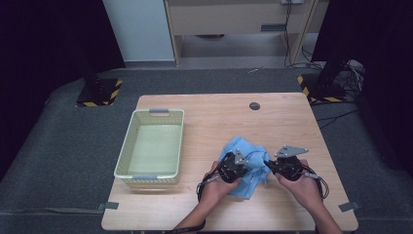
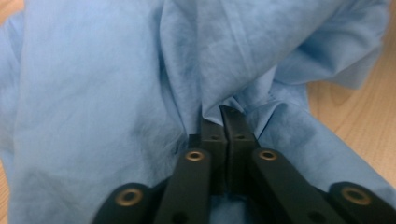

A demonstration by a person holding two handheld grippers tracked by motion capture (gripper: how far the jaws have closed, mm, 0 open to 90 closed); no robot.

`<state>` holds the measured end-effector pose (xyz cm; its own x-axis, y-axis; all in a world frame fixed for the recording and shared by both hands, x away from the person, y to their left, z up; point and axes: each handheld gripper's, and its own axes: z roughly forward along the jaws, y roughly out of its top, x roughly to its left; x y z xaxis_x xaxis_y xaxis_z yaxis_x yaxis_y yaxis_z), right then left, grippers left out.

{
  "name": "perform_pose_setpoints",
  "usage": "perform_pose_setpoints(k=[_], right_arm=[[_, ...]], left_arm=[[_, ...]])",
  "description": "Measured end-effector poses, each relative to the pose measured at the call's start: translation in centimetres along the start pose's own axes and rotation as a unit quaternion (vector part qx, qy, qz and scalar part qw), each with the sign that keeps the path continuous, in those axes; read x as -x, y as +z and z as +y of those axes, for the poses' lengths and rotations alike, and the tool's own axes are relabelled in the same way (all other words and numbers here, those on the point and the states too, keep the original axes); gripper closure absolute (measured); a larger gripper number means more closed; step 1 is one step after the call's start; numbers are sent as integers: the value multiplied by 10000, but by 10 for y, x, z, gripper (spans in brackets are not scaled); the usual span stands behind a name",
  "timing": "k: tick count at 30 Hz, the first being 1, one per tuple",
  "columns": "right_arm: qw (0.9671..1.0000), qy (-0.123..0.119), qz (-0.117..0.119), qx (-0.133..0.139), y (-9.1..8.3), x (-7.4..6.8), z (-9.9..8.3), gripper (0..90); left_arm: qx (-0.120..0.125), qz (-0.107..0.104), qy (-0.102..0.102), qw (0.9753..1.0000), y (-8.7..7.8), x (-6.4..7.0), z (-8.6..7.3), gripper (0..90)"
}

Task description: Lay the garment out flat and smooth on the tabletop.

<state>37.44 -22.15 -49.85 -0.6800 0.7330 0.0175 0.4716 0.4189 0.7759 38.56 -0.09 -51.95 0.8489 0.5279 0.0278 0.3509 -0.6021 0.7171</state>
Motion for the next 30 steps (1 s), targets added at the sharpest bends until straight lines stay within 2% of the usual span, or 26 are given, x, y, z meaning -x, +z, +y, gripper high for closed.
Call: perform_pose_setpoints(k=[3,5,6,9,10,12,14,16,17,19,20,23,26,30], right_arm=[[10000,-38,2,18,-1,-2,1,890],[10000,-43,0,32,-3,-3,2,890],[10000,-64,1,45,-4,-3,3,890],[9999,-87,18,53,-7,-4,5,890],[9999,-116,15,57,-7,-4,6,889],[9999,-149,20,56,-9,-6,6,886],[9998,-163,25,75,-12,-7,7,883],[9998,-193,18,79,-14,-7,7,879],[9998,-204,13,73,-16,-7,7,870],[9998,-199,-13,84,-20,-6,6,829],[9998,-186,-43,89,-22,-5,5,784],[9997,-76,-185,133,-28,-3,2,629],[9992,116,-287,243,-35,-1,-1,474],[9988,173,-379,271,-38,-4,-4,420]], left_arm=[[208,109,-63,9997,-10,1,4,630],[359,252,-9,9990,-16,1,9,469],[436,292,56,9986,-19,1,13,417],[540,482,384,9966,-21,1,23,360],[578,461,417,9964,-21,1,27,361],[610,390,548,9959,-19,1,35,372],[602,283,651,9957,-15,2,41,432],[578,166,752,9954,-12,4,47,569],[544,163,730,9957,-10,4,50,645],[525,-26,566,9970,-10,2,56,824],[535,-32,543,9971,-12,1,58,866],[627,103,463,9969,-22,-2,65,888],[906,258,166,9954,-43,-11,70,888],[1273,432,-231,9906,-68,-25,72,888]])
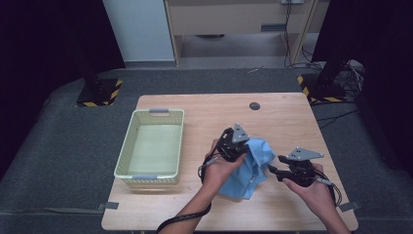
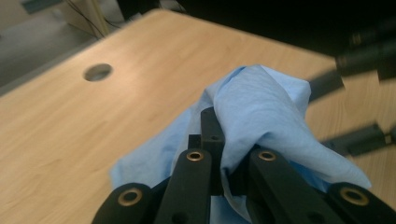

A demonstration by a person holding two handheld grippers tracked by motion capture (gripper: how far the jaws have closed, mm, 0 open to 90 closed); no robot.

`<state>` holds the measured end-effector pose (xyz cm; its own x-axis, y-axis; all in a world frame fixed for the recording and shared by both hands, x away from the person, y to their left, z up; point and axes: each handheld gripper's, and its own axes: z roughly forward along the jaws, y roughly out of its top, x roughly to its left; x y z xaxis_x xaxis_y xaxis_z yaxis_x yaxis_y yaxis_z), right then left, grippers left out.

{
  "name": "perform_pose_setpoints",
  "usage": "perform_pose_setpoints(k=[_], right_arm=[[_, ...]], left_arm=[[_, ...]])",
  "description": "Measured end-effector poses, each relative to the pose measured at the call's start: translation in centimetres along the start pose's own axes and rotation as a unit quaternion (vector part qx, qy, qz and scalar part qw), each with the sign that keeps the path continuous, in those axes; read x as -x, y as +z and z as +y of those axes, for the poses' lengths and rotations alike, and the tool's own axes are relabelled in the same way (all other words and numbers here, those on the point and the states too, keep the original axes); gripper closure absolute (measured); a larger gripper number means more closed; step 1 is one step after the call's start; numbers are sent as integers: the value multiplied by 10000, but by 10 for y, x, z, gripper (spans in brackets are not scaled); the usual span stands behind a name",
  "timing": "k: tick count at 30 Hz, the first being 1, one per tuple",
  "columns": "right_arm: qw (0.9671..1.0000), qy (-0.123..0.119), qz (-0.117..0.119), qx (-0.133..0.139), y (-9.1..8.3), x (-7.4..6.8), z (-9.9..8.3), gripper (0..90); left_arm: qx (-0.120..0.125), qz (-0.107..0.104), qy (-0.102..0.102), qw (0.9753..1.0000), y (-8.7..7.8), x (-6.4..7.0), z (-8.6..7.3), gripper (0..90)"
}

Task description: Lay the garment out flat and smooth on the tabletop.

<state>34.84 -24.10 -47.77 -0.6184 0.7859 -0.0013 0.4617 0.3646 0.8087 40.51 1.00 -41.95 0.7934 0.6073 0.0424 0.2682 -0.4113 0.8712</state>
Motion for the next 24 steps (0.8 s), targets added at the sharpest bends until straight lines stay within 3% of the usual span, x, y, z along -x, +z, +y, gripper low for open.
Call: perform_pose_setpoints(k=[2,5,8,10,12,13,15,19,24], right_arm=[[9999,21,36,-91,1,-4,-2,421],[9997,-41,105,-237,5,-11,-7,422],[9990,-81,180,-394,13,-19,-14,432],[9985,-90,256,-482,17,-24,-19,438],[9980,-112,321,-542,20,-29,-23,437],[9977,-122,354,-561,21,-32,-25,435],[9972,-134,421,-607,24,-38,-28,429],[9961,-199,524,-684,29,-48,-32,412],[9952,-254,636,-699,33,-61,-34,376]], left_arm=[[-7,171,-30,9998,-7,-7,0,888],[-363,511,28,9980,-9,-20,-14,889],[-987,887,230,9909,-1,-29,-39,890],[-1431,1003,274,9842,8,-33,-57,891],[-1636,1002,279,9810,15,-32,-70,892],[-1636,1002,279,9810,15,-32,-70,893],[-1847,971,308,9775,21,-29,-84,893],[-1973,885,309,9758,24,-24,-95,893],[-1959,768,218,9774,23,-19,-103,892]])
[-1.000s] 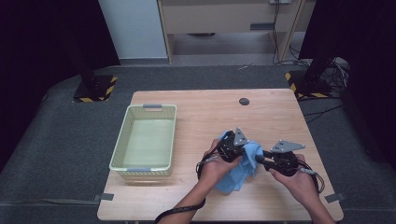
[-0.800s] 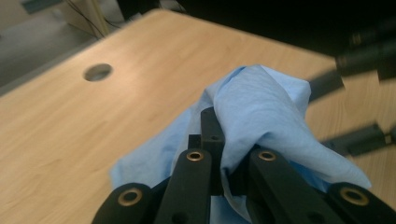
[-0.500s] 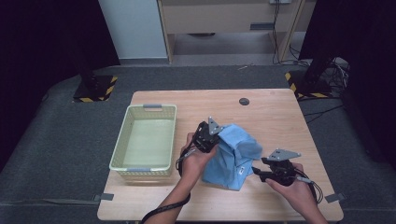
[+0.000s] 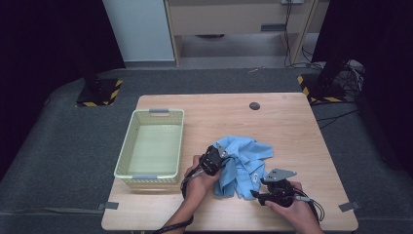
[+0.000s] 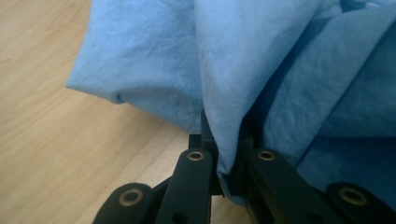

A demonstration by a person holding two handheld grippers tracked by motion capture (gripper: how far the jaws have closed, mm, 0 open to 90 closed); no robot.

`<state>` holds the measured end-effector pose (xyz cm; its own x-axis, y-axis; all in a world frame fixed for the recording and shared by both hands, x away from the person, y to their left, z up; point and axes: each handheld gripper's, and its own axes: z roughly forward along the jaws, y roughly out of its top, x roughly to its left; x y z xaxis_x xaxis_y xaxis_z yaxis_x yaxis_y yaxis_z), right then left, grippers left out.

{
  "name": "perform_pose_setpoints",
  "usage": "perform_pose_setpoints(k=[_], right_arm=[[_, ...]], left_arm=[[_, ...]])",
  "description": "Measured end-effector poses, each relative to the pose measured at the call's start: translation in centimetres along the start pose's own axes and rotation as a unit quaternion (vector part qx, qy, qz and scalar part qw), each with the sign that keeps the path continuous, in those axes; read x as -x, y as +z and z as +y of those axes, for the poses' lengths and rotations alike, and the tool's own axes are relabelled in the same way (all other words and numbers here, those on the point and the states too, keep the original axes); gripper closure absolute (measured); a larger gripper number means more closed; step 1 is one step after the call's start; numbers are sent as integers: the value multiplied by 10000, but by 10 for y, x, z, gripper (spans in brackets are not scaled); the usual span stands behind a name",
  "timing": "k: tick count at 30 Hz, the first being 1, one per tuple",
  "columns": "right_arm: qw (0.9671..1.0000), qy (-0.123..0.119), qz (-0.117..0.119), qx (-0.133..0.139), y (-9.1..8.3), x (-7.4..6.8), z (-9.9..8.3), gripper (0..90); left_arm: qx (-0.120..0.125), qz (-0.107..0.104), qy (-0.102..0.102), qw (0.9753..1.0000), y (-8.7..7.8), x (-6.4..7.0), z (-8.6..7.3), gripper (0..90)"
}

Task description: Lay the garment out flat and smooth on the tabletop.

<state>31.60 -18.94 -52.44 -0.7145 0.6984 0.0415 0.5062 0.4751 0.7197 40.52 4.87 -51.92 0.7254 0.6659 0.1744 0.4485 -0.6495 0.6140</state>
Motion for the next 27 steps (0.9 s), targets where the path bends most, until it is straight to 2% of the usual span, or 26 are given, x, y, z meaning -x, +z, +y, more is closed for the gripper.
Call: perform_pose_setpoints(k=[5,10,13,15,18,21,23,27], right_arm=[[9998,-101,86,-132,4,-8,-1,399],[9996,-59,112,-245,7,-6,-3,467],[9994,-92,141,-290,6,-5,-4,524],[9994,-96,157,-276,6,-2,-4,602],[9993,-121,165,-313,4,0,-4,672],[9992,-232,85,-316,3,3,-4,749],[9986,-366,-85,-378,1,7,-3,806],[9969,-490,-443,-429,-2,19,-3,824]], left_arm=[[48,-41,5,10000,0,5,-4,892],[72,-101,-24,9999,-3,8,-8,893],[102,-169,-67,9998,-5,9,-11,892],[105,-211,-99,9997,-7,10,-12,892],[114,-264,-122,9995,-9,12,-15,891],[114,-313,-52,9994,-12,17,-17,888],[116,-400,-36,9991,-14,21,-19,885],[168,-583,-35,9982,-19,29,-23,844]])
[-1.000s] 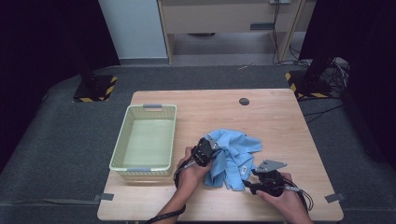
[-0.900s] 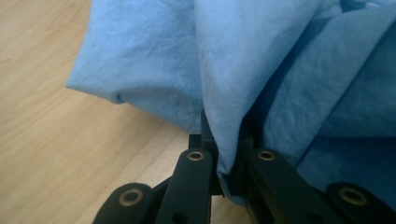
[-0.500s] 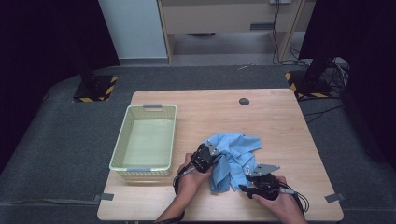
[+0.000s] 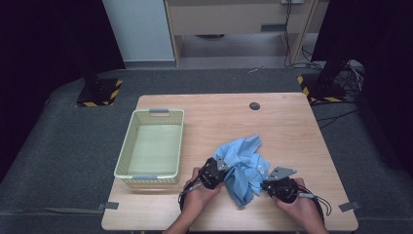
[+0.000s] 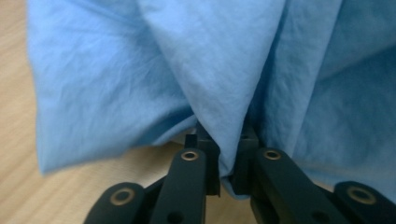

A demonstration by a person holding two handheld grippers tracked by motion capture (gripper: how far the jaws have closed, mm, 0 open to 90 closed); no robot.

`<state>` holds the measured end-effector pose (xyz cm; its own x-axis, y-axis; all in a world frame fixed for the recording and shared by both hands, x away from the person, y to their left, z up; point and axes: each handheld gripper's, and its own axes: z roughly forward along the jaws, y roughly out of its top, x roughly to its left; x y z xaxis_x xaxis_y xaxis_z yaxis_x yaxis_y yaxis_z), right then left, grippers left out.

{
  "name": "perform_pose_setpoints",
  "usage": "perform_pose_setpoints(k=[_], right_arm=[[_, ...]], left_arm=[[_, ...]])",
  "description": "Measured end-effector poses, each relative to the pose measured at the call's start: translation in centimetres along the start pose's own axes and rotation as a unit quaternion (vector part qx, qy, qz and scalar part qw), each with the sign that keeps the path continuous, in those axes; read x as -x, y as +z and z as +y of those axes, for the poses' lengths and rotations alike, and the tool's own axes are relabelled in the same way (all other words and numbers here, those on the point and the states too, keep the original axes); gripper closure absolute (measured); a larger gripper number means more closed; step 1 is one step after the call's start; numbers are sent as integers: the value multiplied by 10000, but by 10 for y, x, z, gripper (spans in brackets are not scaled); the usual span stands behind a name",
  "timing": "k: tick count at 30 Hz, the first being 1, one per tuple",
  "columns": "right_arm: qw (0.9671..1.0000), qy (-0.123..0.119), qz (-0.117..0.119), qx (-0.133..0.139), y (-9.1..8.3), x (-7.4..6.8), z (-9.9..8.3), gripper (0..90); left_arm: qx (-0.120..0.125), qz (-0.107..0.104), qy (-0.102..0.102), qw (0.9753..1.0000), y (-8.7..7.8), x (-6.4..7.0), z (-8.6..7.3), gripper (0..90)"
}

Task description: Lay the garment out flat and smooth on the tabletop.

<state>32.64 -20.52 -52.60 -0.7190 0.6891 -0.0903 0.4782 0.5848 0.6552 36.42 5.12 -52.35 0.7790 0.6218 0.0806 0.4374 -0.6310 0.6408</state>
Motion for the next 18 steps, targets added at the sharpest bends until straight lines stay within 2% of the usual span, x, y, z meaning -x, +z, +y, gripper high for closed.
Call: perform_pose_setpoints(k=[4,8,11,14,18], right_arm=[[9996,224,-181,79,-1,15,-5,803],[9988,398,-213,191,-3,22,-8,735],[9977,532,-255,325,-10,24,-10,641],[9953,784,-185,534,-18,24,-13,541],[9915,1093,-151,687,-26,24,-17,449]], left_arm=[[110,-98,93,9998,-3,8,-2,771],[231,19,90,9997,-9,11,3,591],[412,50,21,9991,-18,10,8,481],[610,31,-26,9981,-29,11,12,427],[881,-5,59,9961,-45,17,22,393]])
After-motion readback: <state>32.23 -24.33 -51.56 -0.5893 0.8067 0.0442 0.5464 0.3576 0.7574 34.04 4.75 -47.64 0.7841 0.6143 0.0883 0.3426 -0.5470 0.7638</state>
